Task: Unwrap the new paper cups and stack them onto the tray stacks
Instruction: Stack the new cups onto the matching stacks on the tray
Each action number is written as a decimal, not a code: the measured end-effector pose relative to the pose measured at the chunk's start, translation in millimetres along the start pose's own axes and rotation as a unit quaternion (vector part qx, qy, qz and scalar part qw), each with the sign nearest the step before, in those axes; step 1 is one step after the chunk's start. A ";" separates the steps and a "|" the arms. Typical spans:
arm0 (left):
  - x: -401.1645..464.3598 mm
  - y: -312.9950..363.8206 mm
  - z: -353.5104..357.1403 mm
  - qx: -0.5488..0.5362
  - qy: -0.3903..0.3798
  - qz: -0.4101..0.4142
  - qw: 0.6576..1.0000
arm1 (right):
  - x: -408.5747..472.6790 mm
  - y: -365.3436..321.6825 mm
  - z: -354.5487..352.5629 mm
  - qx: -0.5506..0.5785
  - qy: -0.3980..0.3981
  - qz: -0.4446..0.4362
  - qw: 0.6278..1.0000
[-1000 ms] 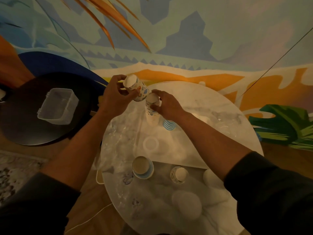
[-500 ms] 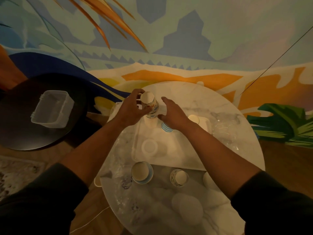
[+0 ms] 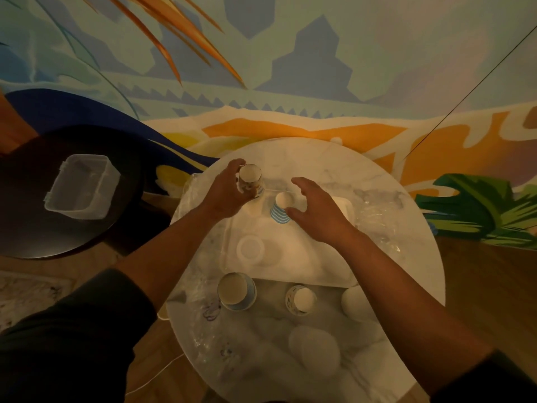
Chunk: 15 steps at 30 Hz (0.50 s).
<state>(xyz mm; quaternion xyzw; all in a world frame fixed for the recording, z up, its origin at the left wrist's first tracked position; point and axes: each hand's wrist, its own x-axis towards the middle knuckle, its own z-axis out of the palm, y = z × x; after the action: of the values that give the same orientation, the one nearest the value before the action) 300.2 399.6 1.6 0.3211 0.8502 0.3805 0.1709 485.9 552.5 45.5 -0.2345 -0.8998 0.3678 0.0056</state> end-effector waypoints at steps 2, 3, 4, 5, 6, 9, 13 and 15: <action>-5.4 4.9 -2.8 0.015 0.004 -0.024 1.000 | -13.7 2.7 1.3 0.010 -0.011 0.001 1.000; -9.9 8.5 -5.1 0.022 0.012 -0.028 0.999 | -21.4 5.0 2.5 0.012 -0.020 -0.002 1.000; -16.2 13.8 -8.2 0.027 0.023 -0.027 0.999 | -29.3 7.7 4.1 0.010 -0.030 -0.007 0.999; -23.8 20.4 -12.0 0.028 0.034 -0.022 0.999 | -37.5 10.4 5.5 0.004 -0.039 -0.012 0.999; -33.4 29.3 -15.9 0.027 0.041 -0.014 0.999 | -45.6 13.5 7.2 -0.004 -0.047 -0.018 0.999; -67.9 57.2 -22.1 0.004 0.033 0.005 0.999 | -70.3 21.6 13.6 -0.036 -0.086 -0.022 0.995; -116.8 87.7 -20.6 -0.033 -0.018 0.038 0.999 | -101.5 39.4 31.4 -0.099 -0.192 -0.013 0.976; -136.9 100.8 -17.6 -0.045 -0.032 0.050 0.997 | -114.5 47.6 40.2 -0.134 -0.240 0.004 0.961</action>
<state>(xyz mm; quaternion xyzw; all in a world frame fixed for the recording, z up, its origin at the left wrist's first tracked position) 433.4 348.4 95.7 0.3668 0.8092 0.4164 0.1930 600.4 506.7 3.1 -0.1413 -0.9148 0.2890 -0.2440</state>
